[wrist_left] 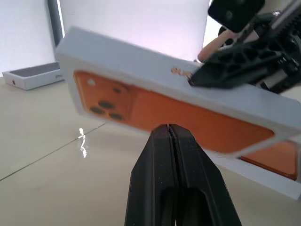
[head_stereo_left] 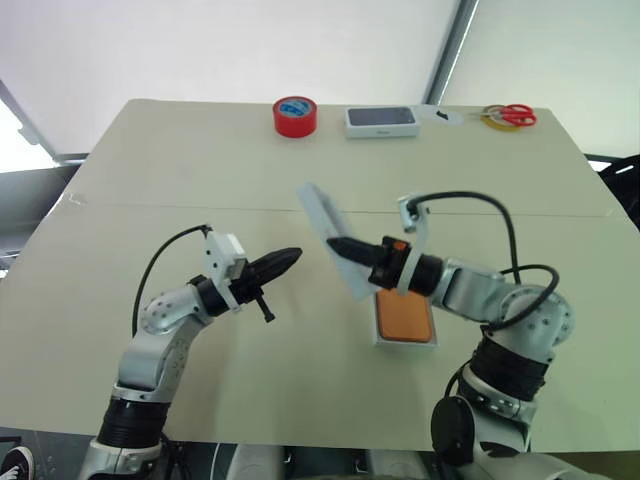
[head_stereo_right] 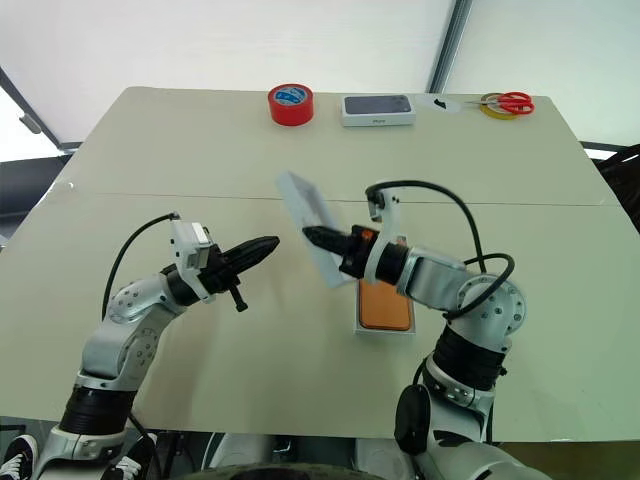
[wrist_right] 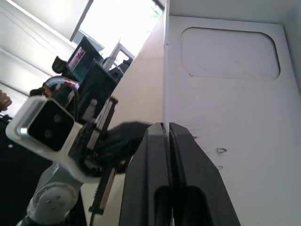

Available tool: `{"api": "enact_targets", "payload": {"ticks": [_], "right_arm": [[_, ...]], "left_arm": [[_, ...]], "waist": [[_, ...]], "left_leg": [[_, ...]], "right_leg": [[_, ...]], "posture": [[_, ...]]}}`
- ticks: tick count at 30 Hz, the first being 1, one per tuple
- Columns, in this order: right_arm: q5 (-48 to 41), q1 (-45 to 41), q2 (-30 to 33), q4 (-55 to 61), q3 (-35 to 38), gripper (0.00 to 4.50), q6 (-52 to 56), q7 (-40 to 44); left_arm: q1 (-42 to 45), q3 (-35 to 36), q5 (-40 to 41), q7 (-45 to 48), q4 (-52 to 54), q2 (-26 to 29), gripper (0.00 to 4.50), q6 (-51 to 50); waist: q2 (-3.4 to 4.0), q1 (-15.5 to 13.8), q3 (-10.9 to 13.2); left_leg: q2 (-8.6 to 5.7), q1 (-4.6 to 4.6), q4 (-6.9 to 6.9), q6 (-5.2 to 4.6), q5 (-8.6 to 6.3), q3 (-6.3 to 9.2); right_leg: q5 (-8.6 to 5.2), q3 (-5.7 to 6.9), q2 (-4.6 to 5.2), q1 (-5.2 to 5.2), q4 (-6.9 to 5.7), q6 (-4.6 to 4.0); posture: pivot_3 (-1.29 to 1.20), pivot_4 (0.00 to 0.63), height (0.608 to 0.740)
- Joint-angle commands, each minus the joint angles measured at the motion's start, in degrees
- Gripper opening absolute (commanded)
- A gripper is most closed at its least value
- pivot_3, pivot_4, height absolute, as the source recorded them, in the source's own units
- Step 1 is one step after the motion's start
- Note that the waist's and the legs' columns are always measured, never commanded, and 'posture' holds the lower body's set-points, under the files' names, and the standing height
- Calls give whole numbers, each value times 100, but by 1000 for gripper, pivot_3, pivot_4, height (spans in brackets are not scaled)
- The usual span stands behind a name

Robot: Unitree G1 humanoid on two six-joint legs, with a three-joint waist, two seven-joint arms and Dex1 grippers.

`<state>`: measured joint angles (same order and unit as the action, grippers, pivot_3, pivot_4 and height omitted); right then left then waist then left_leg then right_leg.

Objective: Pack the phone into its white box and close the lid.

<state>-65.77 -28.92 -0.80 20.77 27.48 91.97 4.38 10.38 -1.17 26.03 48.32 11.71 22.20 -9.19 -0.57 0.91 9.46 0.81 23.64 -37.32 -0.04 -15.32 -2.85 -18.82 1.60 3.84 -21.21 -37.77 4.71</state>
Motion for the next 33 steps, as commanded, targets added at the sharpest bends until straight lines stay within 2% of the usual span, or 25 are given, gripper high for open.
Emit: {"api": "enact_targets", "payload": {"ticks": [1, 2, 5, 7, 10, 14, 23, 29, 33], "right_arm": [[-1409, 158, 320, -220, 63, 0, 17, -740], [-2264, 310, 594, -366, -195, 0, -357, -1175], [-4082, 753, 1654, -512, -1115, 0, -1344, -2247], [-4636, 932, 1954, -552, -1467, 0, -2052, -2719], [-4723, 1014, 2096, -412, -1750, 0, -2597, -2800], [-4723, 998, 1972, -183, -1908, 0, -3104, -2967], [-4723, 1370, 1198, 285, -2091, 0, -3781, -3639], [-4723, 1829, 1906, -351, -1970, 0, -3264, -3274], [-4723, 1968, 2126, -486, -1975, 0, -3211, -3155]], "left_arm": [[60, 31, 86, -37, 267, 5, 37, -34], [53, 28, 92, -41, 275, 4, 37, -51], [36, -31, 79, -78, 309, -47, 37, -55], [54, -73, 58, -142, 337, -104, 37, -48], [80, -73, 78, -201, 370, -147, 37, -78], [66, -21, 182, -252, 468, -180, 37, -166], [-27, 26, 313, -238, 616, -149, 37, -345], [-73, -274, 110, -292, 467, -343, 37, -291], [36, -564, -138, -264, 61, -591, 37, -130]], "waist": [[0, -3, 0], [0, -11, 0], [-1, -21, 0], [-3, -13, -1], [-5, -3, -2], [-5, -1, -2], [-5, -10, -2], [-5, -38, -2], [-4, -39, -10]], "left_leg": [[0, 0, -1, 0, 0, -1], [-1, 0, -2, 0, 0, -1], [-2, 0, -7, -3, -1, 0], [-3, 0, -7, -5, -2, -1], [-1, 0, -7, -5, -2, -1], [4, 4, -6, -6, -1, -1], [5, 21, -10, -5, -1, 1], [5, 26, -16, -4, -1, 2], [4, 20, -20, -7, -2, 2]], "right_leg": [[0, -1, 0, 1, -1, 0], [0, -1, 0, 2, 0, 0], [0, 0, 1, 8, 3, 0], [0, 0, 1, 10, 7, 0], [0, -1, -6, 11, 9, 1], [0, -4, -13, 4, 7, 1], [0, -4, -13, -12, 6, 2], [0, -3, -11, -12, 5, 1], [0, -3, -10, -1, 7, 1]], "posture": [[0, 150, 740], [0, 150, 740], [0, 150, 740], [0, 150, 740], [0, 150, 740], [0, 150, 740], [0, 150, 740], [0, 150, 740], [0, 150, 740]]}}
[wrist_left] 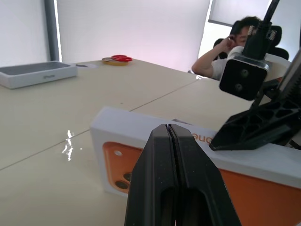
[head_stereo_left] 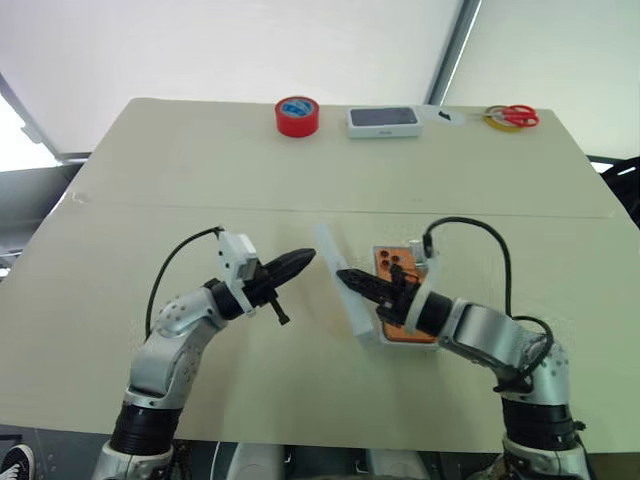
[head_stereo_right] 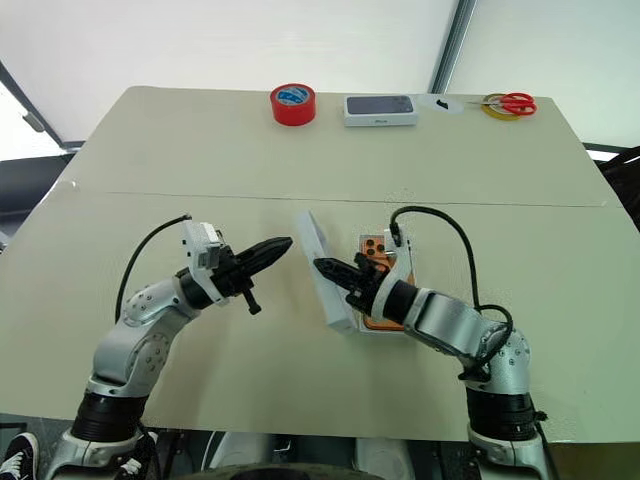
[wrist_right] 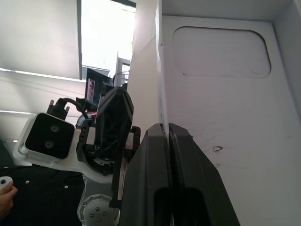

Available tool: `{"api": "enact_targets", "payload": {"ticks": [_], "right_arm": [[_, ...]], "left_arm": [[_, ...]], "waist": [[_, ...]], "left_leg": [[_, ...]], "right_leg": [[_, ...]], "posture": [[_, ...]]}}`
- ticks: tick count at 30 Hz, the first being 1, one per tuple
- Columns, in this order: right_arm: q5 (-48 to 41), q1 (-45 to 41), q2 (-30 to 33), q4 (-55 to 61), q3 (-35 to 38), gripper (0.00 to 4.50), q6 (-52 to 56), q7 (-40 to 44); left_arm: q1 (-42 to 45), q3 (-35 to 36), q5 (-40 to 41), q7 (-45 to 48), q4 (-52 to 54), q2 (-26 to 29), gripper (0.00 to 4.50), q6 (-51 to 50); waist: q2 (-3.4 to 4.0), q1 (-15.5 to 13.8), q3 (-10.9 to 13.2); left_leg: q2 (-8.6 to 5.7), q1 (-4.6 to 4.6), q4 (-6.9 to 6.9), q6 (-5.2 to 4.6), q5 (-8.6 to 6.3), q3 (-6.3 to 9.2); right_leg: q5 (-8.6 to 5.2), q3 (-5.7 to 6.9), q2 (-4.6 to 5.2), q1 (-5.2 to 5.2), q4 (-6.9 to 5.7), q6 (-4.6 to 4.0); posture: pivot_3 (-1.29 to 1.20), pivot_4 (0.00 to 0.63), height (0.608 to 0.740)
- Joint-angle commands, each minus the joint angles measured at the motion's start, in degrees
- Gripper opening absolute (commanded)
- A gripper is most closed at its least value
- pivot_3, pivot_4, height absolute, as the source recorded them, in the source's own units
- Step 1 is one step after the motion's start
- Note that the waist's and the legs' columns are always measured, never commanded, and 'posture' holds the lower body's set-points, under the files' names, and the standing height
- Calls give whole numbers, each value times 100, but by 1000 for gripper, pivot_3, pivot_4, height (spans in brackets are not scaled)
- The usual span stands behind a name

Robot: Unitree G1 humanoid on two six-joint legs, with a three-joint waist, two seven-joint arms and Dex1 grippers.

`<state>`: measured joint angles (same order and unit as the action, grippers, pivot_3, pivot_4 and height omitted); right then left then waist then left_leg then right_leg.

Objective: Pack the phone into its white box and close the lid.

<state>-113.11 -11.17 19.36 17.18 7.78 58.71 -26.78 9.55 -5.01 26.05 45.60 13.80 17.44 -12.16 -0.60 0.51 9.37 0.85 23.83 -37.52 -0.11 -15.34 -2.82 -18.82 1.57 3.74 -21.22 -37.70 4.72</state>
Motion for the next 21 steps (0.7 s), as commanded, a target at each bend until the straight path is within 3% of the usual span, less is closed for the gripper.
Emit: {"api": "enact_targets", "payload": {"ticks": [1, 10, 15, 17, 19, 21], "right_arm": [[11, 225, 119, -138, 2, 0, 107, -13], [11, 233, 406, -117, 194, 0, -53, 184], [11, 360, 511, -92, 467, 2416, -77, 403], [11, 430, 974, 26, 598, 3476, 85, 760], [11, 394, 1549, -131, 828, 3476, 149, 1062], [883, 121, 2175, -374, 1010, 3476, 57, 1672]], "left_arm": [[168, -219, -140, 9, -256, -187, 37, 158], [510, -668, -476, 277, -1014, -588, 37, 597], [755, -656, -497, 297, -1286, -740, 0, 686], [867, -698, -525, 319, -1470, -872, 0, 742], [940, -779, -566, 337, -1607, -1007, 0, 780], [962, -865, -634, 359, -1699, -1093, 0, 842]], "waist": [[0, 8, -1], [-1, -16, -8], [-1, -18, -7], [1, -15, -6], [7, -17, -4], [6, -12, -3]], "left_leg": [[0, 0, 1, 0, 0, 0], [0, 1, -1, -1, -1, 1], [0, 8, -3, -3, -1, 2], [0, 15, -8, -3, -1, 2], [0, 34, -24, -10, -5, 2], [1, 44, -46, -26, -14, 4]], "right_leg": [[0, 0, -1, -1, 1, 0], [0, 1, -2, 2, 2, 0], [0, 1, -2, -3, 3, 0], [0, 2, -3, -7, 3, 1], [1, 2, -4, -19, -1, 2], [1, 5, -4, -19, -4, 2]], "posture": [[0, 150, 740], [0, 150, 740], [0, 150, 740], [0, 150, 740], [0, 150, 740], [0, 150, 740]]}}
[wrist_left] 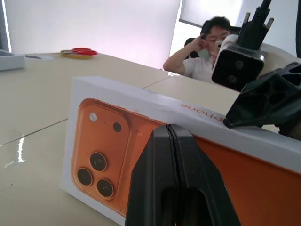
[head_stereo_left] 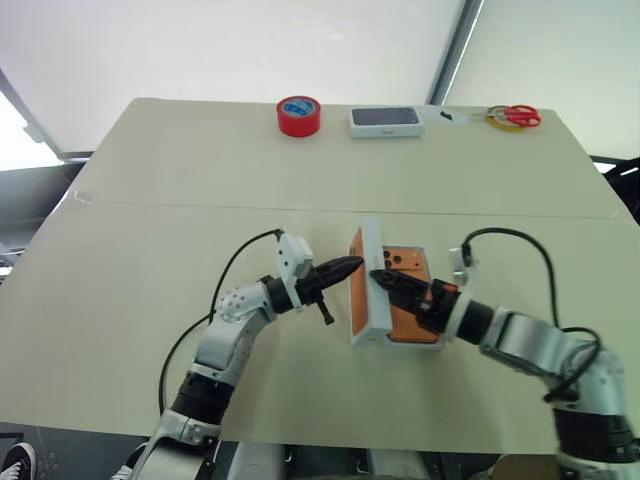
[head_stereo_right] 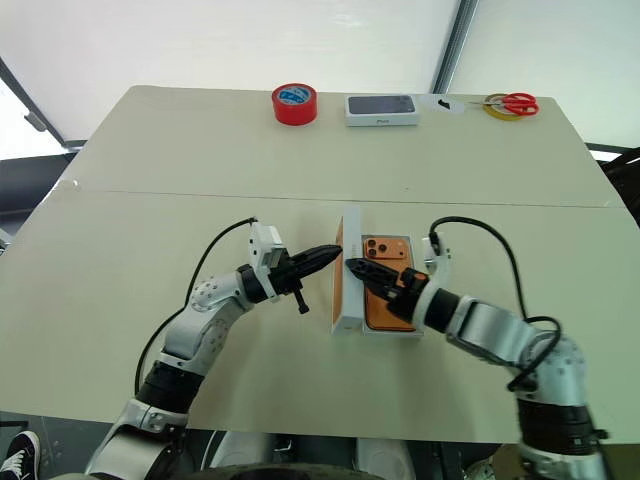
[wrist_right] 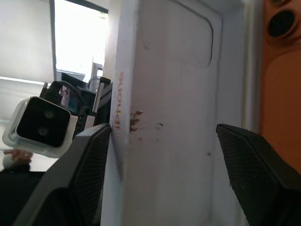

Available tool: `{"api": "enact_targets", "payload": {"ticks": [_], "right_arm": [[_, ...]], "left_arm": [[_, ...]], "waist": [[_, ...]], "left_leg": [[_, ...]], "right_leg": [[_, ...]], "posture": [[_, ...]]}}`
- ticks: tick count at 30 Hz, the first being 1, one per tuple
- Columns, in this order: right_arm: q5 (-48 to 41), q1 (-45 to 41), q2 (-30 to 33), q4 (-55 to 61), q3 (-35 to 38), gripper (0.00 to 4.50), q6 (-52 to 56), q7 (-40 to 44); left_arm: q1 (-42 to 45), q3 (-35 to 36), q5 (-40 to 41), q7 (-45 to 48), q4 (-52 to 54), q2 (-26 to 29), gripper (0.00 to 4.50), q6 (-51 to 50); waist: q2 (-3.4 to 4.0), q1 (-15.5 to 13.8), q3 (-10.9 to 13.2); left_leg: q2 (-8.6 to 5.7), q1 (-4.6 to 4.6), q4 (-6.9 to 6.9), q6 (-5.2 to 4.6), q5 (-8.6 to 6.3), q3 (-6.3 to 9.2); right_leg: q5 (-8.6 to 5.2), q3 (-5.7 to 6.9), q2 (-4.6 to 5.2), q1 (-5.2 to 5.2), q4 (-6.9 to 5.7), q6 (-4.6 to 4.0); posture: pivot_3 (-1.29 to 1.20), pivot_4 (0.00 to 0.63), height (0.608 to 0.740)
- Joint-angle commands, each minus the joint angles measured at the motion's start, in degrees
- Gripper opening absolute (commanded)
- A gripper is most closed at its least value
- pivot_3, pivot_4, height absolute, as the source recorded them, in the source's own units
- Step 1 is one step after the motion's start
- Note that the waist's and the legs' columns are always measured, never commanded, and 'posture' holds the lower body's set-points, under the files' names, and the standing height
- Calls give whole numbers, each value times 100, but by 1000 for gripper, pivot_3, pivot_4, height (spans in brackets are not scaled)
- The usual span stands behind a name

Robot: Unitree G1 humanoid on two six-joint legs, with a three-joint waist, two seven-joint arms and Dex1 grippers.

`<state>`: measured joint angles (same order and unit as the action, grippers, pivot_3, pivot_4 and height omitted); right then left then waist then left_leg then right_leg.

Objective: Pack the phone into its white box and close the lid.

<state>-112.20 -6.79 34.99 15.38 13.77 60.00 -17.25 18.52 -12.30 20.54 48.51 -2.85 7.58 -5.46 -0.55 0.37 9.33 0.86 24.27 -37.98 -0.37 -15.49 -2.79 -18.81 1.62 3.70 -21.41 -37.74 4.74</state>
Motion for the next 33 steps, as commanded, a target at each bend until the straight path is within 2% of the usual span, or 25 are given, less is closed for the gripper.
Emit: {"api": "enact_targets", "payload": {"ticks": [1, 4, 7, 8, 10, 11, 14, 16, 18, 22, 25, 28, 33], "right_arm": [[1217, -500, 859, -380, 453, 3476, -156, 1004], [2587, -891, 1488, -560, 296, 3476, -429, 2160], [3481, -990, 1601, -605, 103, 3476, -662, 2833], [4250, -934, 1736, -480, -211, 2957, -1031, 3130], [5787, -789, 1984, -259, -809, 2264, -1893, 3576], [6575, -653, 2105, -210, -1084, 1673, -2477, 3813], [7366, -453, 2075, -373, -1216, 75, -3087, 4297], [8355, -342, 2251, -468, -1497, 21, -3785, 4520], [9143, -203, 2342, -578, -1694, 21, -4289, 4610], [9136, -191, 2051, -576, -1395, 21, -4210, 4815], [9100, -72, 2028, -261, -1336, 21, -4139, 5177], [9228, 153, 2149, -25, -1320, 21, -4177, 5535], [9545, 244, 2120, -82, -1192, 21, -4196, 5674]], "left_arm": [[68, -145, -82, 65, -72, -140, 0, 168], [-17, -159, -56, 139, 11, -120, 0, 97], [-124, -126, -46, 164, 95, -38, 0, 60], [-164, -55, -3, 174, 150, 51, 0, -13], [-224, 44, 46, 196, 244, 206, 0, -71], [-248, 84, 73, 206, 316, 296, 0, -117], [-270, 83, -36, 264, 379, 586, 0, -205], [-236, -75, -430, 262, 173, 784, 0, 82], [-95, -206, -579, 181, -81, 750, 0, -70], [281, -504, -780, 130, -347, 448, 0, -340], [447, -894, -1158, 299, -432, 544, 0, -437], [624, -872, -1051, 304, -478, 376, 0, -475], [843, -797, -952, 242, -449, 140, 0, -566]], "waist": [[1, 11, 0], [7, 14, 0], [7, 3, 0], [7, 3, 0], [8, 10, 0], [8, 10, 0], [9, -11, 0], [9, -24, 0], [10, -79, -1], [7, -130, 1], [8, -117, 0], [9, -96, 0], [9, -120, 0]], "left_leg": [[0, 0, -7, -3, -2, 0], [1, 1, -9, -5, -3, -1], [10, 2, -2, -6, -4, 5], [11, 2, -1, -6, -4, 6], [10, 3, -4, -6, -3, 4], [8, 3, -6, -6, -3, 3], [7, 3, -12, -5, -3, 3], [6, 3, -13, -5, -3, 3], [5, 2, -14, -5, -3, 2], [4, 1, -24, -3, -2, 3], [1, 2, -25, -3, -2, 3], [5, -1, -22, -3, -2, 3], [3, -2, -28, 0, 0, 4]], "right_leg": [[0, 1, -1, 2, 1, 1], [2, 0, -5, -1, 1, 3], [0, 0, -18, -3, 6, 2], [0, 1, -19, -3, 6, 2], [0, 0, -15, -3, 5, 2], [1, 0, -11, -4, 4, 3], [1, 0, -9, -2, 3, 3], [1, 0, -8, -1, 3, 3], [1, 0, -7, -1, 2, 3], [2, 2, -6, 4, -1, 4], [2, 3, -4, 5, -1, 5], [2, 2, -8, 4, -1, 5], [2, 3, -5, 6, -10, 5]], "posture": [[0, 150, 740], [0, 150, 740], [0, 150, 740], [0, 150, 740], [0, 150, 740], [0, 150, 740], [0, 150, 740], [0, 150, 740], [0, 150, 740], [0, 150, 740], [0, 150, 740], [0, 150, 740], [0, 150, 740]]}}
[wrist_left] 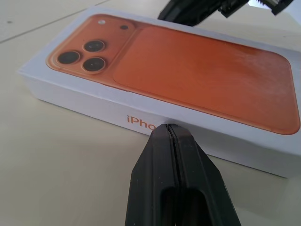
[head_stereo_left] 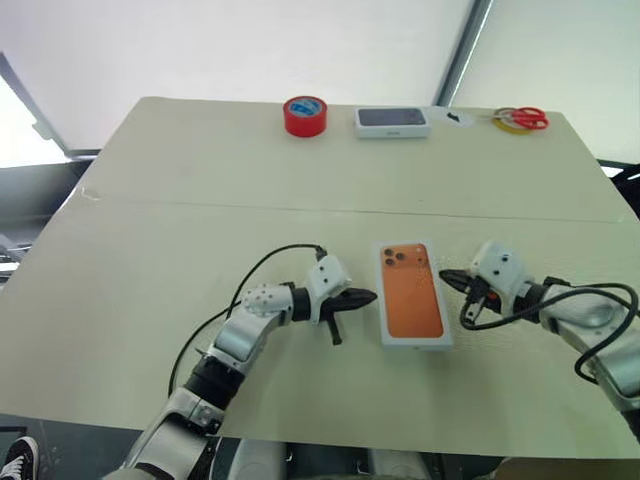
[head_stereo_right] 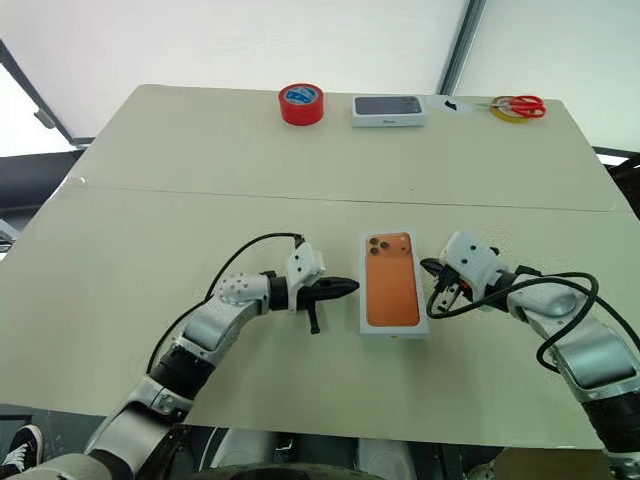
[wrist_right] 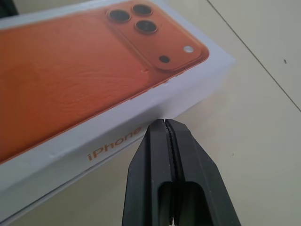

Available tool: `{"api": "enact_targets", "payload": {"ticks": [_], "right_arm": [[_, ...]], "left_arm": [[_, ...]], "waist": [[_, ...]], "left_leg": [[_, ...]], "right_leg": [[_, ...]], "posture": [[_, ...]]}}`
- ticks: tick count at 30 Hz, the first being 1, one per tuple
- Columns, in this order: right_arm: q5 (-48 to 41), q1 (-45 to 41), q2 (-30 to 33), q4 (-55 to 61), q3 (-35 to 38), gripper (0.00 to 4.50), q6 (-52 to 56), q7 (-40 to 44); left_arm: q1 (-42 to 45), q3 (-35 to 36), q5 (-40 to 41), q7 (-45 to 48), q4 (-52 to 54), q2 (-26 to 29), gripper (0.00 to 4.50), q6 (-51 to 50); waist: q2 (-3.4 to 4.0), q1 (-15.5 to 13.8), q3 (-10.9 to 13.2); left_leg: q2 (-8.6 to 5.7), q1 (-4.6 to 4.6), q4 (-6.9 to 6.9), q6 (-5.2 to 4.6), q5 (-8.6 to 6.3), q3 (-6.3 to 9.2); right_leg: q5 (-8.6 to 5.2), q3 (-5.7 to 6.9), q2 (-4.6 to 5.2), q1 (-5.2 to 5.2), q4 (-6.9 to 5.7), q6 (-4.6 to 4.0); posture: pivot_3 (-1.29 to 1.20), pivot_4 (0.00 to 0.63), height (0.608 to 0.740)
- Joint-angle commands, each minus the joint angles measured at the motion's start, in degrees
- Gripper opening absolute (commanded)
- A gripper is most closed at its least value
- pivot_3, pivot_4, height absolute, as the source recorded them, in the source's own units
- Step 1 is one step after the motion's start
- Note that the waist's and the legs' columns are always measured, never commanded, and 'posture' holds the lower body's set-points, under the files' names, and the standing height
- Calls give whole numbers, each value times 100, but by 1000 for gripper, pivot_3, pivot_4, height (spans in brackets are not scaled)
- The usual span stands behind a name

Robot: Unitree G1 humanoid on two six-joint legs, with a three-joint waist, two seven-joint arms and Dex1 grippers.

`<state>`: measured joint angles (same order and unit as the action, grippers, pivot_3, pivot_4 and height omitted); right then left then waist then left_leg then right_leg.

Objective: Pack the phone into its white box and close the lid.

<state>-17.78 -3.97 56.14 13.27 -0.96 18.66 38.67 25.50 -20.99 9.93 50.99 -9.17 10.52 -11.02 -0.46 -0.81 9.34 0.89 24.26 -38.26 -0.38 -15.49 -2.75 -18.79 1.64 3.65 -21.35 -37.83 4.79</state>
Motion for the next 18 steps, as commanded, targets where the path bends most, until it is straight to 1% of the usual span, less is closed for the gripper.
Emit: {"api": "enact_targets", "payload": {"ticks": [1, 6, 9, 14, 15, 17, 18], "right_arm": [[157, -24, -12, 120, 267, 21, -72, 122], [562, -17, -70, 15, 160, 21, -167, 171], [784, -39, -124, -70, 166, 21, -220, 168], [963, -128, -220, -64, 201, 21, -253, 225], [964, -194, -278, -110, 258, 21, -248, 173], [622, -356, -497, -143, 513, 21, -3, 153], [346, -423, -635, -104, 669, 21, 147, 198]], "left_arm": [[137, 84, 127, -12, 235, -164, 0, -24], [46, 86, 105, -24, 302, -104, 0, -130], [-52, -90, -213, -7, 222, 43, 0, 350], [-175, 41, -48, 28, 211, 56, 0, 193], [-151, 113, -29, -16, 216, 44, 0, 205], [-14, 394, 135, -194, 249, -81, 0, 221], [140, 590, 330, -323, 335, -207, 0, 67]], "waist": [[0, -2, 0], [0, 7, 0], [0, 5, 0], [1, 4, -1], [1, 7, -1], [1, 7, -1], [0, 1, 0]], "left_leg": [[-1, 0, -1, 0, 0, 0], [-1, 0, 0, 2, 1, 0], [-1, -3, 0, 6, 3, 0], [-1, -4, 0, 22, 13, 0], [-1, -4, 0, 22, 13, 0], [-1, -4, 0, 22, 13, 0], [-1, -5, 0, 23, 13, 1]], "right_leg": [[0, 0, 1, 1, 0, 0], [0, 0, 0, -1, 0, 0], [0, 0, 0, 1, -2, 0], [0, 0, 0, 1, -3, 0], [0, 0, 1, 2, -3, 0], [0, 0, 0, 1, -4, 0], [0, 0, 0, 0, -5, 0]], "posture": [[0, 150, 740], [0, 150, 740], [0, 150, 740], [0, 150, 740], [0, 150, 740], [0, 150, 740], [0, 150, 740]]}}
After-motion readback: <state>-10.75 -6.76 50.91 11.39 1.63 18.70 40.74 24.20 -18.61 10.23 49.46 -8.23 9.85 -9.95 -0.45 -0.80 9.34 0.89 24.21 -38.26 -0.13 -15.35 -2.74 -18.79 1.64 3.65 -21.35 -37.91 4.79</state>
